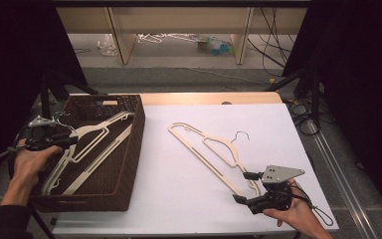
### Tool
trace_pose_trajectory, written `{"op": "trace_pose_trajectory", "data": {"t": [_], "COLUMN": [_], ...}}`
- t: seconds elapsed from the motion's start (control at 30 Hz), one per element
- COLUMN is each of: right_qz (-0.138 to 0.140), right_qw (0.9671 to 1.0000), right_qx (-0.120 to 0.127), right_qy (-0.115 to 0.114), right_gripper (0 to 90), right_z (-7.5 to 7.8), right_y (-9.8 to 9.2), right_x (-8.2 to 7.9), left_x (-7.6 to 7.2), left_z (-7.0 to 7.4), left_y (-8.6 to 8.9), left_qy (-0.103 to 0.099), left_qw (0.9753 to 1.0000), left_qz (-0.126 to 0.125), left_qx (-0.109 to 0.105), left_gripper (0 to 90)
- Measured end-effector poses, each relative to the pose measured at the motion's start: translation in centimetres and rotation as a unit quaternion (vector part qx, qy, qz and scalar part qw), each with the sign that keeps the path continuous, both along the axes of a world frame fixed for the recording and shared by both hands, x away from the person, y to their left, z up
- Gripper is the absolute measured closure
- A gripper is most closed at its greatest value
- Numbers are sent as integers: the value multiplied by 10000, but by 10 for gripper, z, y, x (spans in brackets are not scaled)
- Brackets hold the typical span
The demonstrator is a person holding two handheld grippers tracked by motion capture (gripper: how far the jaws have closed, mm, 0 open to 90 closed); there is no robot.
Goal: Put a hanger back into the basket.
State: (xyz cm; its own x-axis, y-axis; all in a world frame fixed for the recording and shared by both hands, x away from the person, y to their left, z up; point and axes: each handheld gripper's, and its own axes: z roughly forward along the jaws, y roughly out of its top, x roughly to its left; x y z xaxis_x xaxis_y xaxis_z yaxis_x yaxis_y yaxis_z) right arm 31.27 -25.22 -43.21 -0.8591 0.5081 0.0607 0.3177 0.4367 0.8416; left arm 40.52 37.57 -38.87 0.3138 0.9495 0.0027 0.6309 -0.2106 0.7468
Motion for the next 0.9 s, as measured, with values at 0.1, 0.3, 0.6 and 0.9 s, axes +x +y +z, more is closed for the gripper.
{"op": "trace_pose_trajectory", "data": {"t": [0.1, 0.3, 0.6, 0.9], "right_qz": [-21, -127, -319, -434], "right_qw": [10000, 9999, 9995, 9990], "right_qx": [22, -1, -28, 34], "right_qy": [5, 67, 67, 43], "right_gripper": [195, 188, 181, 179], "right_z": [0, -2, -3, -4], "right_y": [0, -2, -3, -4], "right_x": [0, 1, 3, 3], "left_x": [-5, -26, -51, -73], "left_z": [4, 18, 31, 28], "left_y": [-9, -32, -91, -155], "left_qy": [-234, -626, -1013, -1240], "left_qw": [9994, 9959, 9874, 9771], "left_qz": [29, -213, -770, -1445], "left_qx": [-244, -611, -937, -954], "left_gripper": [542, 434, 312, 239]}}
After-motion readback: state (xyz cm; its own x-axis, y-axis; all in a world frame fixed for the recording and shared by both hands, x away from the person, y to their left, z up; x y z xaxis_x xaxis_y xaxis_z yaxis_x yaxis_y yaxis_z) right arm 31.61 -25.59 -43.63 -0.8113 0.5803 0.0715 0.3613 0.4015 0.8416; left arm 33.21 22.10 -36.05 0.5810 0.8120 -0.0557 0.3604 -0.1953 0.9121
